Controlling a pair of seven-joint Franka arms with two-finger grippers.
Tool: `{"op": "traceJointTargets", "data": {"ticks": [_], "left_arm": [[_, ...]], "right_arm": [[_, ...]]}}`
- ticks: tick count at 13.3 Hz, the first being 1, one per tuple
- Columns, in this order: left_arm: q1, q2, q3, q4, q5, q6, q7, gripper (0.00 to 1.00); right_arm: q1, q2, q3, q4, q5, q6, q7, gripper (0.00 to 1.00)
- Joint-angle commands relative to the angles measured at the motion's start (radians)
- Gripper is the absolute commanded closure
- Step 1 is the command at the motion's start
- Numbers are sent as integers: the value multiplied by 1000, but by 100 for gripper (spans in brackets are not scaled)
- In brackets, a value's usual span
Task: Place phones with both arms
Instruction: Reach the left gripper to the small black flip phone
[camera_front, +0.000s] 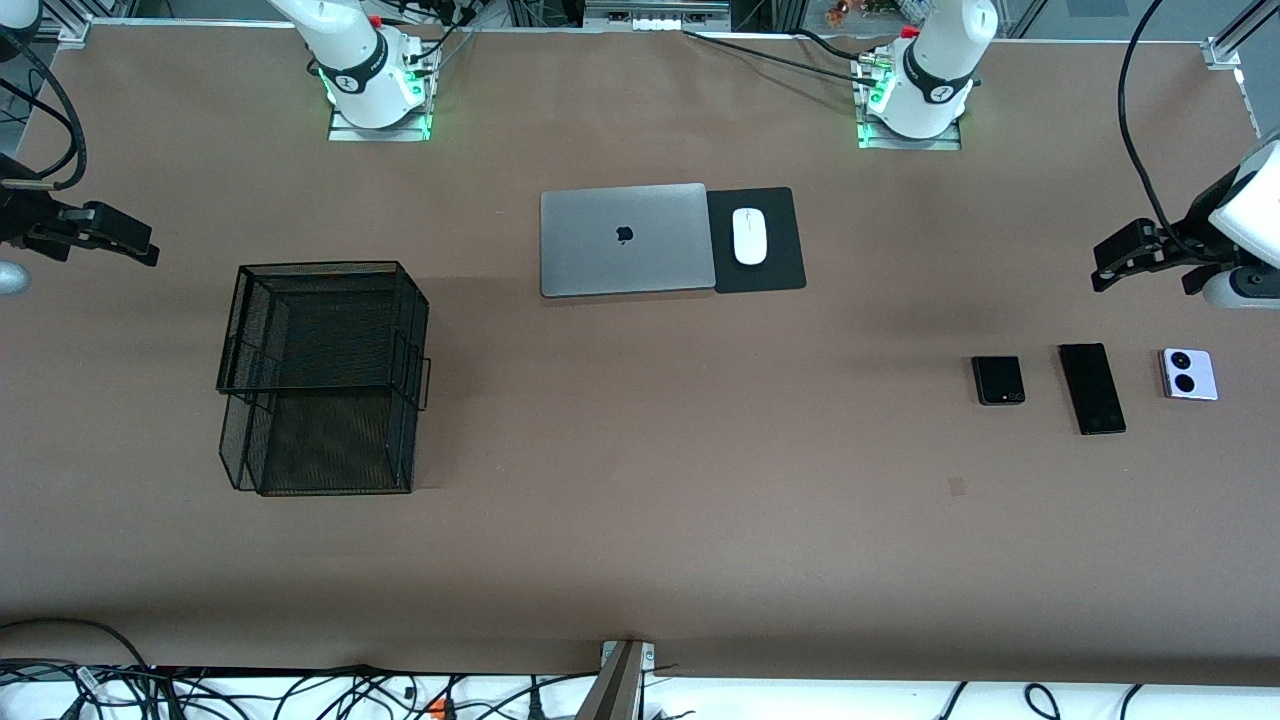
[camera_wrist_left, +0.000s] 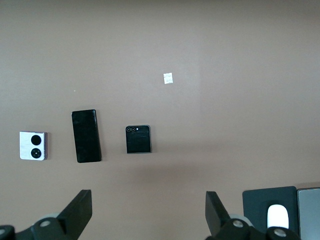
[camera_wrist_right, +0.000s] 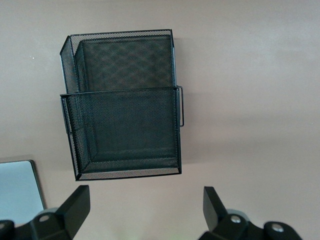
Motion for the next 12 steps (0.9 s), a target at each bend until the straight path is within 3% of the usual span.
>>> {"op": "traceJointTargets", "data": {"ticks": [1,7,12], "left_arm": [[10,12,-10,30,10,-22,11,0],[8,15,-7,28,4,-23,5,0],[11,95,-2,23,19,-63,9,0]], "right_arm": [[-7,-11,9,-6,0,1,14,0],[-7,-11,10,-6,0,1,14,0],[-7,-11,10,-6,0,1,14,0]]}}
